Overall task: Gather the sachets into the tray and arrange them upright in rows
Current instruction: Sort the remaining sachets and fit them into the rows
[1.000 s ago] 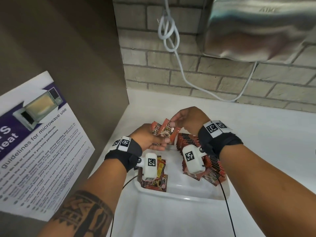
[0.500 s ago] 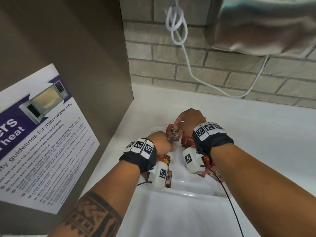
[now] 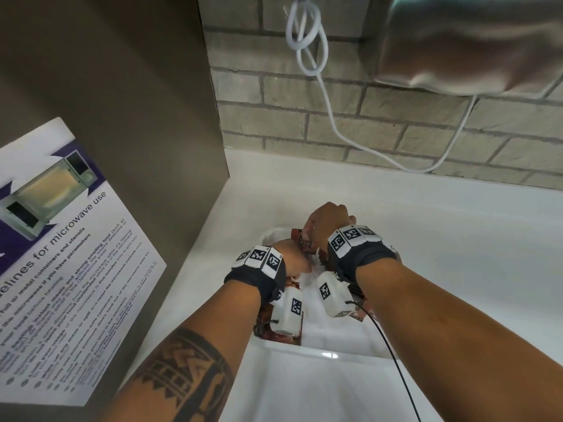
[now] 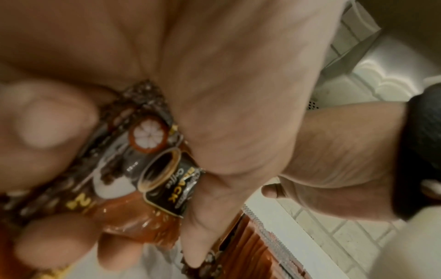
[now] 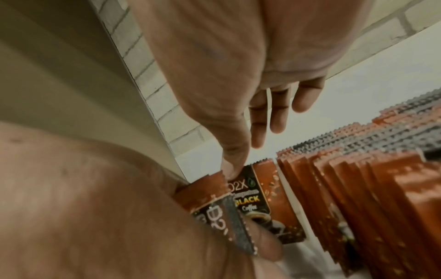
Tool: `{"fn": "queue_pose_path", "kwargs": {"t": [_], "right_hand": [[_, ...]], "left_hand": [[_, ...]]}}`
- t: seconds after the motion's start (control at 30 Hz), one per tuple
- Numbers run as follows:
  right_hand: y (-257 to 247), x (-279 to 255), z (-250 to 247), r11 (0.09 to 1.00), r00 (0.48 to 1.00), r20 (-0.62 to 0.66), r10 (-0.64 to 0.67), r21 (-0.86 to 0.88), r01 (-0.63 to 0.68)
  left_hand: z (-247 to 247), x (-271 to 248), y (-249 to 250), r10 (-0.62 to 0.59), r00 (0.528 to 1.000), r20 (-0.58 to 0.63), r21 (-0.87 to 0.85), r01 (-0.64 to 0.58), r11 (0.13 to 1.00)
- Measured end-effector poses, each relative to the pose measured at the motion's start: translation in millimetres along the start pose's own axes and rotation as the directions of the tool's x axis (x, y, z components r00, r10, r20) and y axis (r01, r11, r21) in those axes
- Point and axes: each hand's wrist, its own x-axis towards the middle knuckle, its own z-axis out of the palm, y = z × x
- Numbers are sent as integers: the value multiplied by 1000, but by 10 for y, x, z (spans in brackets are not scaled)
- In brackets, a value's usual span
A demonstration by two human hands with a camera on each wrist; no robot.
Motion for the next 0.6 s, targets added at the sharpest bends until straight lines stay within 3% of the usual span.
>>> {"fn": "queue_pose_path", "kwargs": {"t": [0.2,0.4,0.6], "right_hand": [[49,-2,-57,999,998,60,-35,34,33],[147,-23,-93,985,996,-25,-86,148,89],[147,-110,-245,963,988,-37,-149,222,154]], "left_hand": [[-44,32,-11,-4,1000,22,-8,4,1000],[-57,-32,2,-21,999,31,-29,21,999],[-128,-141,-33,-66,996,58,-265,79,961]]}}
